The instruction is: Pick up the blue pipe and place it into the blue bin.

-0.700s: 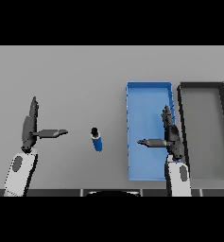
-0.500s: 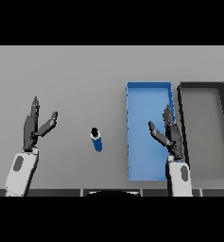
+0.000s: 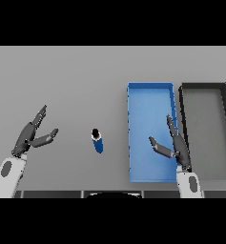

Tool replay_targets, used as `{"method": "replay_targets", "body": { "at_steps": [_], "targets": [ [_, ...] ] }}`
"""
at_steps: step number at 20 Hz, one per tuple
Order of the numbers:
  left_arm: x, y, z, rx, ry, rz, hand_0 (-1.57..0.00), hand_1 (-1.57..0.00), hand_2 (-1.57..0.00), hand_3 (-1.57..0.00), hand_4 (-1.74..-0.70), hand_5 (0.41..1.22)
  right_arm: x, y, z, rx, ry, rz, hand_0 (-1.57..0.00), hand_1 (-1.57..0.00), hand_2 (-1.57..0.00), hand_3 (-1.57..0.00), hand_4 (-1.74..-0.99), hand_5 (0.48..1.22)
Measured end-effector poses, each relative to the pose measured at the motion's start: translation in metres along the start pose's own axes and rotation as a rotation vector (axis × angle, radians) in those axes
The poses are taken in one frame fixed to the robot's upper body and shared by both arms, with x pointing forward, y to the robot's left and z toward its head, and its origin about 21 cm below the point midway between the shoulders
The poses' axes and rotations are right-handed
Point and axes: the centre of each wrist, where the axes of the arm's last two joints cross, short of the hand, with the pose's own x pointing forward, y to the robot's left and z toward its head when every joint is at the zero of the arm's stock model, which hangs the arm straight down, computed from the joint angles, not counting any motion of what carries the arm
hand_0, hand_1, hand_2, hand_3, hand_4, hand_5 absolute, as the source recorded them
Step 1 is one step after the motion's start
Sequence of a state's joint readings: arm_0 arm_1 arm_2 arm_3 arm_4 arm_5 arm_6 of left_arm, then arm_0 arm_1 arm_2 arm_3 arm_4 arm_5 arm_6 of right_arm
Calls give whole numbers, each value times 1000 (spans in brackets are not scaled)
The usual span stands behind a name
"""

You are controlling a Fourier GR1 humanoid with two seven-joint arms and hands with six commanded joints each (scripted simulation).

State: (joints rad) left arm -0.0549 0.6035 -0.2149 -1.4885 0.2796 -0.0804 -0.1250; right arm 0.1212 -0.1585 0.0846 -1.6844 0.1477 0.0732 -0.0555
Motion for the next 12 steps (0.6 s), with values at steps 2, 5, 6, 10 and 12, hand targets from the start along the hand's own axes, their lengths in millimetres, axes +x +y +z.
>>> {"method": "replay_targets", "body": {
  "at_steps": [2,5,6,10,12],
  "targets": [
    [0,-5,4,-92,2,-16,1,1,1,1,-1168,592,2,2,-5,2,8,-4,1,1,1,1,-1226,596],
    [5,-21,9,-239,17,-5,1,1,1,1,-1184,557,-2,3,-5,20,-9,-5,1,1,1,1,-1234,609],
    [7,-27,8,-281,33,-14,1,1,1,1,-1182,544,-1,2,-5,22,-21,-1,1,1,1,1,-1242,618],
    [17,-55,6,-389,13,-18,1,1,1,1,-1204,508,3,2,-9,31,-42,-25,1,1,1,1,-1279,638],
    [16,-66,3,-432,30,-33,1,1,1,1,-1207,494,4,3,-7,32,-40,-20,1,1,1,1,-1290,646]
  ]
}}
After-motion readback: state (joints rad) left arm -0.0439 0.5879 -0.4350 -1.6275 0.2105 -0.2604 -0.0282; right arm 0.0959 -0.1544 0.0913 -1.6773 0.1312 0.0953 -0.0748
